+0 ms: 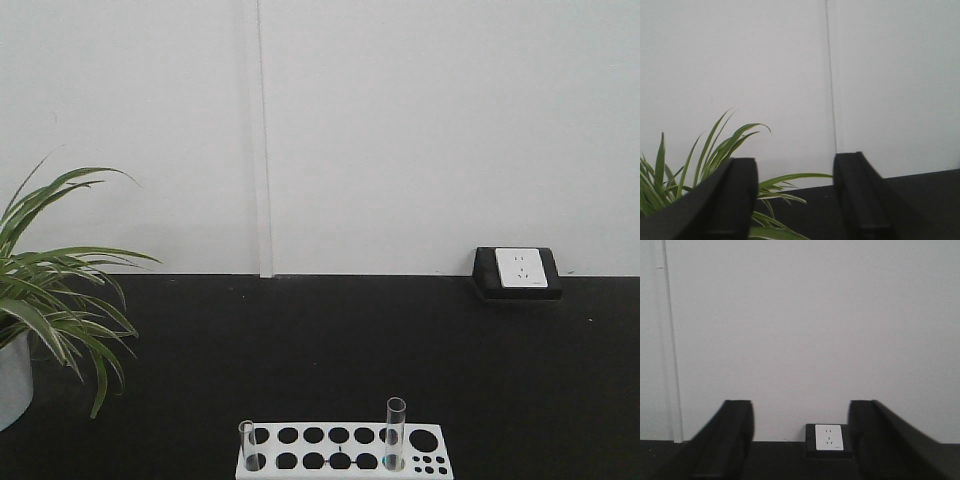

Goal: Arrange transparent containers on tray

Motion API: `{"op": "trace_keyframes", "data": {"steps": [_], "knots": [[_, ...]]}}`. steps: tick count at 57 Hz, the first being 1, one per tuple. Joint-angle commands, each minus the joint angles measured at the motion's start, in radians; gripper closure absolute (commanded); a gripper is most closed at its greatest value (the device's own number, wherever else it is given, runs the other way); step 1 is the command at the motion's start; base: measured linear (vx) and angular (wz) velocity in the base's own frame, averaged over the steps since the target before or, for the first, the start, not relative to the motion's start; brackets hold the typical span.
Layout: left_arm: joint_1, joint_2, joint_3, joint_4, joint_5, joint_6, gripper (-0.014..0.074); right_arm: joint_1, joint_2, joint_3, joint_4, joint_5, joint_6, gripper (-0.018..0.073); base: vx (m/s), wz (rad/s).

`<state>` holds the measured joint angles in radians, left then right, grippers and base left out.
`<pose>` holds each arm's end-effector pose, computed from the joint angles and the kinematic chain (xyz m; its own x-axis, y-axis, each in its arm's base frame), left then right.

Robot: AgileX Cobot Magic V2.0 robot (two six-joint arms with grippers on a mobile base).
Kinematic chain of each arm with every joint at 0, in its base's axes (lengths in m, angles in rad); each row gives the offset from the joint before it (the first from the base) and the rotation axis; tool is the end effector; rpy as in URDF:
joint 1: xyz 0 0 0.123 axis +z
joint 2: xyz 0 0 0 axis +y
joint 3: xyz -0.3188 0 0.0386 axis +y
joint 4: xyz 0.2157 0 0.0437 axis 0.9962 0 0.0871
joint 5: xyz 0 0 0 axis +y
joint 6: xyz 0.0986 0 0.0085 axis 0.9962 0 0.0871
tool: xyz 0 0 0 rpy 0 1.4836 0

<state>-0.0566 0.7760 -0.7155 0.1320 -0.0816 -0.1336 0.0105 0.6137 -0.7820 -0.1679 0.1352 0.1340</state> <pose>0.1156 -0.0076 0.4149 0.1071 -0.0081 -0.9942 0.0674 0.9977 -0.0009 0.0652 -0.0016 0.4293 0.1214 -0.0311 -0.9921 0.0158 0.9994 -0.0294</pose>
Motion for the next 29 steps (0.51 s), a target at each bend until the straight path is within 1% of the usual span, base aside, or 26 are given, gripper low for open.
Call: {"op": "trace_keyframes", "data": {"steps": [1,3,8,16,19,23,27,29], "knots": [[-0.014,-0.006,-0.035,-0.003,-0.12,0.0,-0.0007,0.001,0.008,-0.031,-0.005,-0.082,-0.008,-0.0143,0.0,0.0],[-0.016,-0.009,-0.035,-0.003,-0.136,0.0,-0.0024,0.001,0.008,-0.031,-0.005,-0.087,-0.008,-0.0172,0.0,0.0],[-0.016,-0.013,-0.035,-0.014,-0.176,-0.008,-0.0033,0.001,0.008,-0.031,0.0,-0.103,-0.005,-0.0169,0.0,0.0],[-0.016,-0.012,-0.034,-0.087,-0.178,-0.091,-0.0009,0.001,0.008,-0.031,0.07,-0.144,0.031,-0.015,0.0,0.0],[-0.016,-0.006,-0.03,-0.088,-0.191,-0.101,0.0009,0.001,0.008,-0.031,0.078,-0.156,0.026,-0.0135,0.0,0.0],[-0.016,-0.005,-0.008,-0.062,-0.254,-0.098,0.0039,0.001,0.008,-0.015,0.078,-0.194,0.024,-0.0113,0.0,0.0],[-0.016,-0.003,0.028,-0.004,-0.356,-0.098,0.0071,0.001,0.008,0.029,0.078,-0.243,0.024,-0.0092,0.0,0.0],[-0.016,-0.003,0.057,0.046,-0.404,-0.098,0.0088,0.001,0.008,0.052,0.078,-0.261,0.024,-0.0081,0.0,0.0]]}}
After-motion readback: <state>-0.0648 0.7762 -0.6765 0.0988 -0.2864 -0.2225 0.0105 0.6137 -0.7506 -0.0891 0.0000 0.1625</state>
